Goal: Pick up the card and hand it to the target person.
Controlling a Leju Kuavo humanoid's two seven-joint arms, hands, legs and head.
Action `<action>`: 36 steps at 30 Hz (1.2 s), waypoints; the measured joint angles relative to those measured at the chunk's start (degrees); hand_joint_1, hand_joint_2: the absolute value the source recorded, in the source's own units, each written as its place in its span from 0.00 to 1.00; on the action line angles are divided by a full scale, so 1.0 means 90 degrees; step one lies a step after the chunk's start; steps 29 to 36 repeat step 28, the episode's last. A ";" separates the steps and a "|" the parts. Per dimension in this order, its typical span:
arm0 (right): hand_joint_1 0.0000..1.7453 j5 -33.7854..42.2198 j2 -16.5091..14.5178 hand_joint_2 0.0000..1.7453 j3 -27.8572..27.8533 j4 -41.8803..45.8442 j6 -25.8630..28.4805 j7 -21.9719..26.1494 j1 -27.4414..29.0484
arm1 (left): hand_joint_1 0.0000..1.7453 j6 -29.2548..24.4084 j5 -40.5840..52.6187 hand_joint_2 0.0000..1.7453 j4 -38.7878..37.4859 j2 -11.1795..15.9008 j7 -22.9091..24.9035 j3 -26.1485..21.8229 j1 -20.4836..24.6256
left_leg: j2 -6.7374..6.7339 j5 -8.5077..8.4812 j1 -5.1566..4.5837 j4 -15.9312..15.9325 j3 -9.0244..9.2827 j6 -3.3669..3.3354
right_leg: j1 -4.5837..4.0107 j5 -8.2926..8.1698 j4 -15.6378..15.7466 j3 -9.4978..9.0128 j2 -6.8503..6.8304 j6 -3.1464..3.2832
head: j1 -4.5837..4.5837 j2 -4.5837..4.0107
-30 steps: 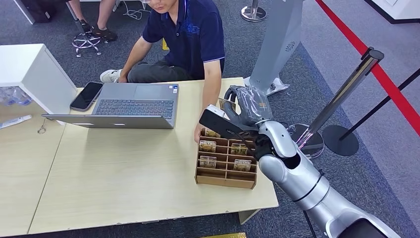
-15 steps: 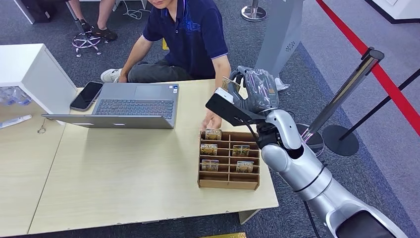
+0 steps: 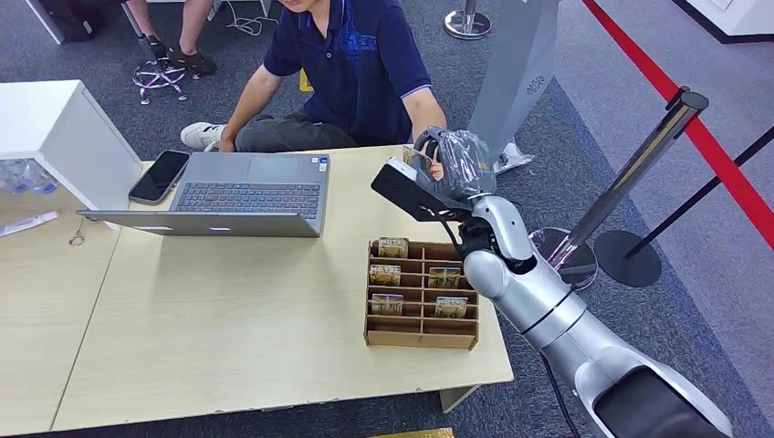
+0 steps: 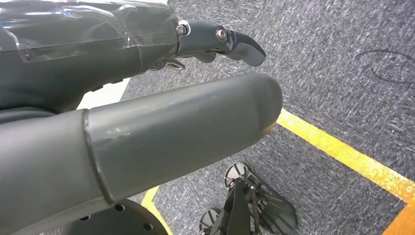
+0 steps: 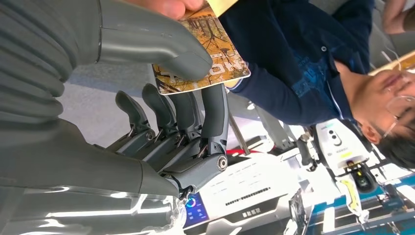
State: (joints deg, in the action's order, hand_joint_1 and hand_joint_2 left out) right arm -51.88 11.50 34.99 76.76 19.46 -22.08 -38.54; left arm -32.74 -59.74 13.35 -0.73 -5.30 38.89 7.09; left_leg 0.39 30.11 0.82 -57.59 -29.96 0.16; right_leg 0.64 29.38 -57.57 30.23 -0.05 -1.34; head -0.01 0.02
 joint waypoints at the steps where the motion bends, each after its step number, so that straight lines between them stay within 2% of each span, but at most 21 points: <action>1: 0.83 -0.0018 -0.0034 1.00 0.0021 -0.0141 0.0029 0.0011 -0.0033 | 0.00 0.0004 0.0012 0.00 0.0000 -0.0004 0.0001 0.0018 0.0001 | 0.0000 0.0000 0.0000 0.0000 0.0000 0.0000 | 0.0000 0.0000 0.0000 0.0000 0.0000 0.0000 | 0.0000 0.0000; 4: 0.81 -0.0054 -0.0111 1.00 0.0062 -0.0536 0.0136 0.0053 -0.0080 | 0.00 0.0017 0.0047 0.00 0.0000 -0.0015 0.0007 0.0072 0.0002 | 0.0001 0.0000 0.0000 0.0000 0.0000 0.0000 | 0.0000 0.0000 0.0000 0.0000 -0.0002 0.0000 | -0.0001 0.0000; 5: 0.73 -0.0059 -0.0129 1.00 0.0071 -0.0643 0.0160 0.0066 -0.0081 | 0.00 0.0020 0.0052 0.00 0.0000 -0.0018 0.0009 0.0087 0.0002 | 0.0002 0.0000 0.0000 0.0000 -0.0001 0.0000 | 0.0000 0.0000 0.0000 0.0000 -0.0002 0.0000 | -0.0001 0.0000; 8: 0.14 -0.0067 -0.0174 1.00 0.0110 -0.0922 0.0188 0.0095 -0.0081 | 0.00 0.0028 0.0061 0.00 0.0000 -0.0021 0.0018 0.0128 0.0003 | 0.0001 0.0000 0.0000 -0.0001 -0.0001 0.0000 | 0.0001 0.0000 0.0000 0.0000 -0.0002 0.0000 | -0.0002 0.0000; 9: 0.01 -0.0071 -0.0182 1.00 0.0119 -0.0994 0.0194 0.0104 -0.0080 | 0.00 0.0030 0.0063 0.00 0.0000 -0.0021 0.0023 0.0137 0.0002 | 0.0001 0.0000 -0.0001 -0.0001 0.0000 0.0000 | 0.0001 0.0000 0.0000 0.0000 -0.0002 0.0000 | -0.0001 0.0000; 20: 0.00 0.0250 -0.0245 1.00 0.0174 -0.1357 0.0337 0.0224 -0.0040 | 0.00 0.0036 0.0081 0.00 0.0000 -0.0021 0.0030 0.0148 0.0002 | 0.0000 0.0000 0.0000 -0.0001 0.0003 0.0000 | 0.0000 0.0000 0.0000 0.0000 0.0000 0.0000 | 0.0000 0.0000; 28: 0.00 0.1250 -0.0281 1.00 -0.0029 -0.1318 0.1096 0.0558 0.0114 | 0.00 0.0083 0.0071 0.00 0.0000 -0.0019 0.0049 0.0148 0.0000 | 0.0000 0.0000 0.0000 -0.0002 0.0003 0.0001 | 0.0000 0.0000 0.0000 0.0000 0.0001 0.0000 | -0.0001 0.0000; 36: 0.00 0.1250 -0.0281 1.00 -0.0029 -0.1318 0.1096 0.0558 0.0114 | 0.00 0.0083 0.0071 0.00 0.0000 -0.0019 0.0049 0.0148 0.0000 | 0.0000 0.0000 0.0000 -0.0002 0.0003 0.0001 | 0.0000 0.0000 0.0000 0.0000 0.0001 0.0000 | -0.0001 0.0000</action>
